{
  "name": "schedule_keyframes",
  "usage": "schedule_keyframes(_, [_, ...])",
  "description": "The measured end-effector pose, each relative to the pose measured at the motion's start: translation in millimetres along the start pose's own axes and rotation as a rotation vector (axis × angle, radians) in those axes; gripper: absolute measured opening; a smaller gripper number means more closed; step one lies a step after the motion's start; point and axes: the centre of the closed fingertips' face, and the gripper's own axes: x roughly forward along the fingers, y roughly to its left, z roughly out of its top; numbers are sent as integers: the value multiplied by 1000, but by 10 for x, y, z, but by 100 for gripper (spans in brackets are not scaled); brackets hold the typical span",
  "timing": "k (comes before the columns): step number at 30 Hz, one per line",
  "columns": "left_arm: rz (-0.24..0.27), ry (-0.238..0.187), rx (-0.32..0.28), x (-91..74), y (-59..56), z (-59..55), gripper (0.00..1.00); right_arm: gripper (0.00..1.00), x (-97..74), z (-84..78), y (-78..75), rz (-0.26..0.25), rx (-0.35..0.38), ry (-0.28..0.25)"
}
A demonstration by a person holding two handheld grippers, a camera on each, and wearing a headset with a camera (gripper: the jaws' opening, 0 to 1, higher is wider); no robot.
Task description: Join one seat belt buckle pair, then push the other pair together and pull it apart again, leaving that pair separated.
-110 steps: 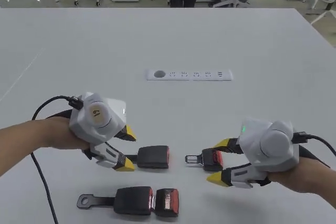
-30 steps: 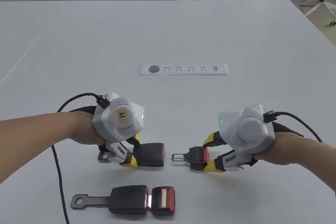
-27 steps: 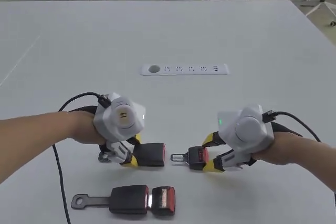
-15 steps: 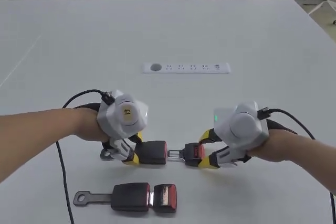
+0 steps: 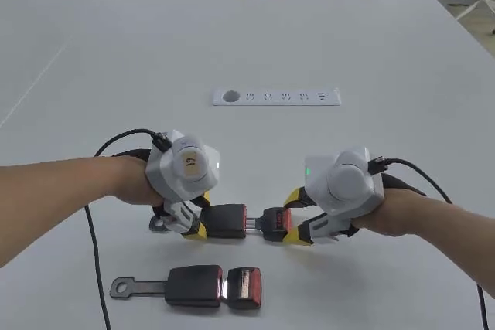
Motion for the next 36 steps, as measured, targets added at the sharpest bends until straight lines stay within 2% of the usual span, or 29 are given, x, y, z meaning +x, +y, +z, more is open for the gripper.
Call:
schedule_keyframes(8, [12, -13, -6, 6, -2, -3, 30, 29, 20, 22, 18, -9, -16, 8])
schedule_keyframes(13, [10, 3, -3, 11, 6, -9, 30, 28, 68, 70, 17, -13, -34, 4])
schedule_keyframes(21, [11, -2, -2, 14, -2, -3, 30, 27, 63, 76, 15, -19, -31, -8])
schedule_keyframes(36, [13, 4, 29, 10, -14, 9, 29, 26, 90, 95, -1, -13, -57, -5])
